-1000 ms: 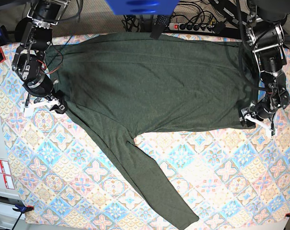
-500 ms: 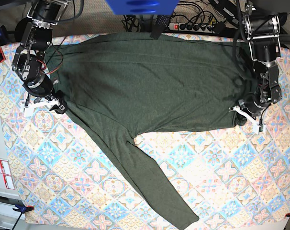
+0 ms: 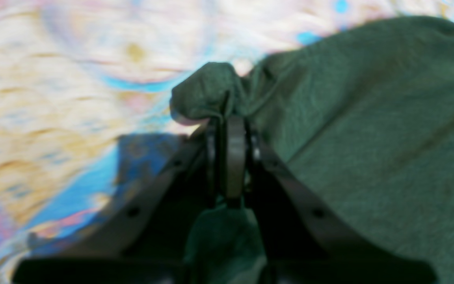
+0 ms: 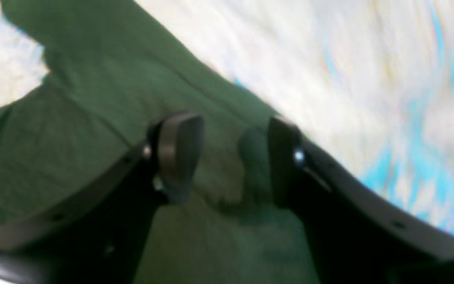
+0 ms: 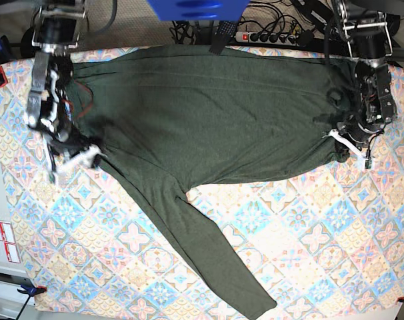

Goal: Fold the T-shirt properly
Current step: 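Grasp the shirt's side edges with both grippers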

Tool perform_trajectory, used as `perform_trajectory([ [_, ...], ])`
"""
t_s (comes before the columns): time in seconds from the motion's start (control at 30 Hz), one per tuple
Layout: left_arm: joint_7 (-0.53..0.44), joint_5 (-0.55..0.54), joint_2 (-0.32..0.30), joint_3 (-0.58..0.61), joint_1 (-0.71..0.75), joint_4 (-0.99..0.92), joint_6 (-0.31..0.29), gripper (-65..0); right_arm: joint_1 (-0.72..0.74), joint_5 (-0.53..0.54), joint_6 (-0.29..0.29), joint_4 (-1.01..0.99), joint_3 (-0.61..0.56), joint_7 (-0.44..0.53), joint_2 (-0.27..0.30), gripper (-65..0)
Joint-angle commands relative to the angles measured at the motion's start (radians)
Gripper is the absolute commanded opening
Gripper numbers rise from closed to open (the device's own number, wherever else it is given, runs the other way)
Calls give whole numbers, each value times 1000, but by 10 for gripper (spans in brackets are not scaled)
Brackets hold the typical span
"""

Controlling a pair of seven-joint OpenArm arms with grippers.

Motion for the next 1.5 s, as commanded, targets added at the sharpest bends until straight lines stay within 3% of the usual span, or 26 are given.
perform_trajectory([
  [0.0,-14,-11,-14,-4,18,64,-5,-650,2,-43,-9,8,-22,13,32,-347],
  [0.1,-14,-11,-14,-6,62,127,-5,-650,32,-120,-9,-26,-105,19,51,-345],
  [0.27,-14,-19,-14,-6,139,239,-5,-650,126,-131,-8,-136,-196,21,55,-345],
  [0.5,-13,-92,-21,-7,191,310,-4,-650,224,-131,-8,-293,-256,50,55,-343],
  [0.93,-13,-94,-16,-40,212,333,-4,-650,313,-131,-8,-535,-375,180,55,-343],
  [1.13,-13,-94,-16,-40,212,333,-4,-650,333,-131,-8,-623,-378,212,53,-351],
  [1.2,-13,-94,-16,-40,212,333,-4,-650,333,-131,-8,-631,-375,212,53,-393],
  [1.3,-13,-94,-16,-40,212,333,-4,-650,330,-129,-8,-631,-374,229,51,-550],
  [1.37,-13,-94,-16,-40,212,333,-4,-650,327,-129,-8,-627,-374,238,51,-621],
  [1.47,-13,-95,-17,-40,212,333,-4,-650,325,-129,-8,-623,-372,240,51,-635],
])
